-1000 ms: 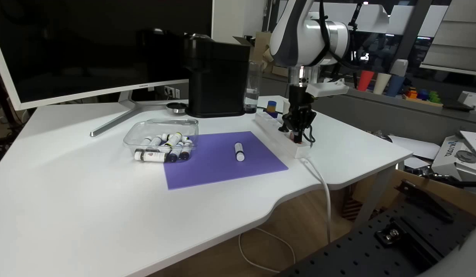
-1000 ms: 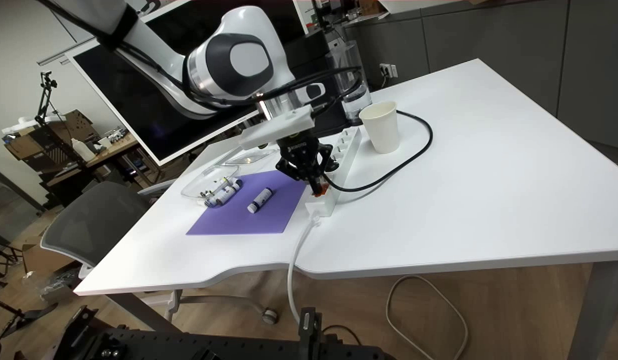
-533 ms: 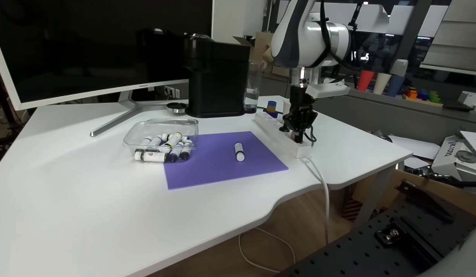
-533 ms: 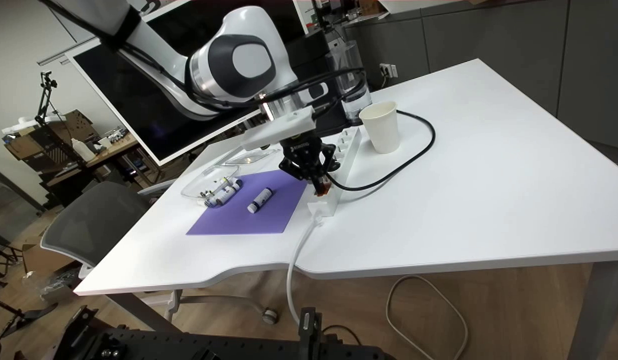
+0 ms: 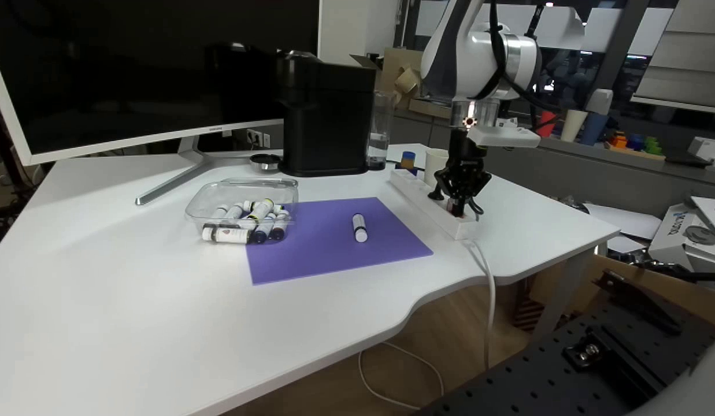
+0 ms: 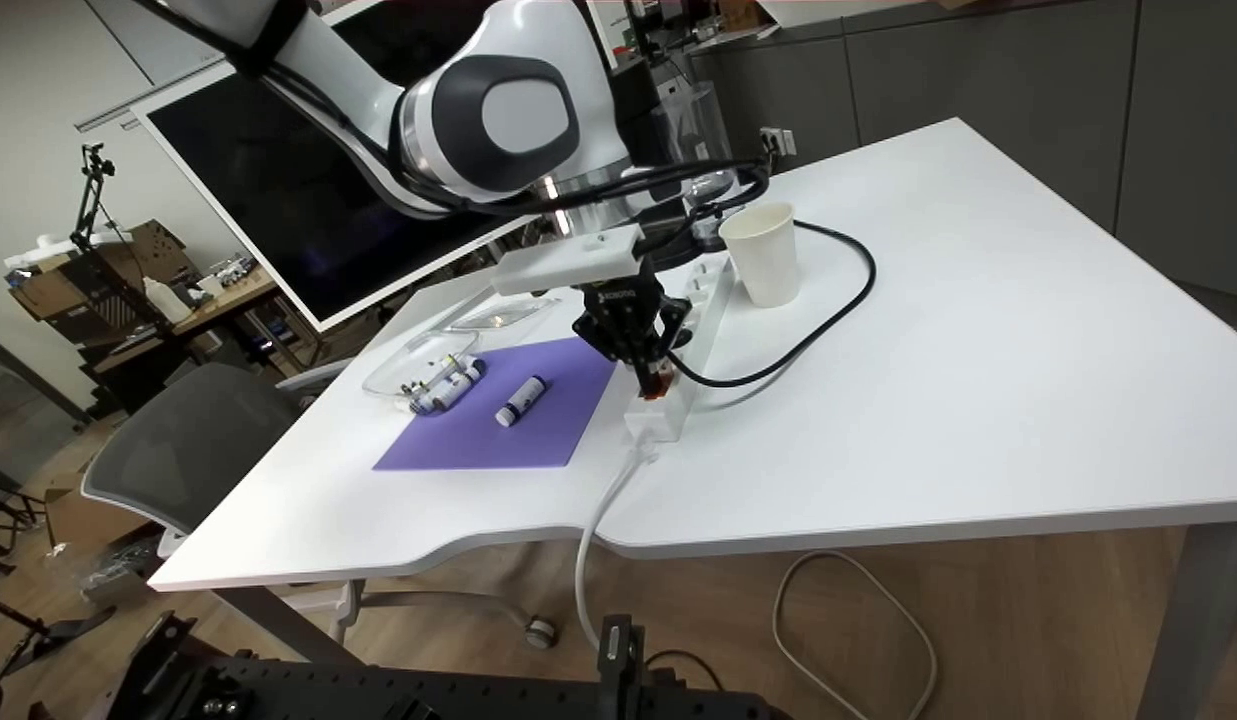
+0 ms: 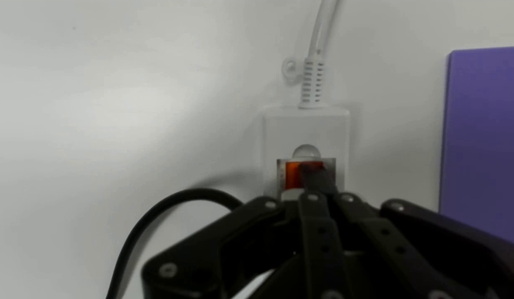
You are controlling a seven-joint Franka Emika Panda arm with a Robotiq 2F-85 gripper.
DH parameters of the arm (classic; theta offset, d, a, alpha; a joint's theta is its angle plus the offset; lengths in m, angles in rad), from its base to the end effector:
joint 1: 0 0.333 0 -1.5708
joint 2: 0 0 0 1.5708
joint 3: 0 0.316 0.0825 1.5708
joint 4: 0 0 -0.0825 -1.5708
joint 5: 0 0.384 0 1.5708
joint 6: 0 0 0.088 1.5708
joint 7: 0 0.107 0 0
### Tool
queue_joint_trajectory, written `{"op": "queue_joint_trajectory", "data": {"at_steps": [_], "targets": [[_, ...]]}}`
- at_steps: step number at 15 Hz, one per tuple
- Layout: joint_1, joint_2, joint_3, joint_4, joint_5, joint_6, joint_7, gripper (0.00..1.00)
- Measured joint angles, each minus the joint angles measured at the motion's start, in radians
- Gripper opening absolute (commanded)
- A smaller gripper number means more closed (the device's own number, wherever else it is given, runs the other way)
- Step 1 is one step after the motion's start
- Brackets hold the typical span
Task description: Turn on the big switch on the adapter
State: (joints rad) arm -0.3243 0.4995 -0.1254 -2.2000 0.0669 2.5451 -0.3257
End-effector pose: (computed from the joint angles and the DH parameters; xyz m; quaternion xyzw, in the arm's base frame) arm 0.4790 -0.2359 0.1420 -0.9935 0.0854 0.0741 0.0154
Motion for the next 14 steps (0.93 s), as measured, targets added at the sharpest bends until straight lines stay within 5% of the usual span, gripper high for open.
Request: {"op": "queue_joint_trajectory", "data": {"at_steps": [5,14], "targets": [[-0.08,0.005,0.034,0.018,0.097,-0.048,-0.085,0.0],[-0.29,0.059,0.11,0.109,0.332,-0.242,-0.444,0.0]]}}
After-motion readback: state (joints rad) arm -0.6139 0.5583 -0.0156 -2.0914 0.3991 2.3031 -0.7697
